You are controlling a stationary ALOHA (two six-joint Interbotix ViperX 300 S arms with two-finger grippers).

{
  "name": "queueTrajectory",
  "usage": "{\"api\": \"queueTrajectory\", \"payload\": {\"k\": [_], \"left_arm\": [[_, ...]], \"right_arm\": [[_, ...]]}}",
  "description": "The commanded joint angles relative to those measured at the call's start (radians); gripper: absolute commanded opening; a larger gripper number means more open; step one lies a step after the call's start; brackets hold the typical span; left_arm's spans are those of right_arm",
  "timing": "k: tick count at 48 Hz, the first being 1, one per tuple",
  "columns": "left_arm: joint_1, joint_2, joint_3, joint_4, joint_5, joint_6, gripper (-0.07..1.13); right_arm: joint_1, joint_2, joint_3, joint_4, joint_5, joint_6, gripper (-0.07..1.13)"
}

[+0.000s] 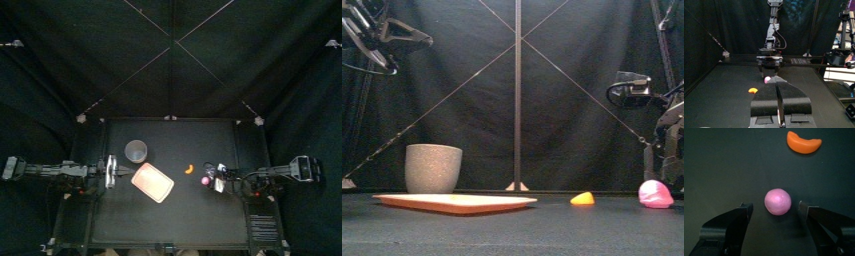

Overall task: Pick the pink ball then place it on the pink plate
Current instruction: Pick the pink ball

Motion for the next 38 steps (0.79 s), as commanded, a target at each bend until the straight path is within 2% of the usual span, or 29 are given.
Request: {"api": "queueTrajectory", "payload": {"k": [1, 22, 26, 38], "left_arm": [[0.005, 0.006, -0.012, -0.002, -0.008, 0.0, 0.05], [0.02, 0.006, 0.0, 0.0, -0.009, -0.002, 0.05], [0.021, 0.006, 0.003, 0.0, -0.008, -0.002, 0.05], [0.021, 0.006, 0.006, 0.0, -0.008, 0.0, 0.05]], "right_arm": [[0.014, 0.031, -0.034, -0.002, 0.005, -0.003, 1.05], [0.008, 0.133, -0.075, -0.009, 0.025, -0.003, 1.01], [0.006, 0.133, -0.08, -0.009, 0.029, -0.003, 0.96], [0.002, 0.135, -0.083, -0.012, 0.029, -0.005, 0.72]]}}
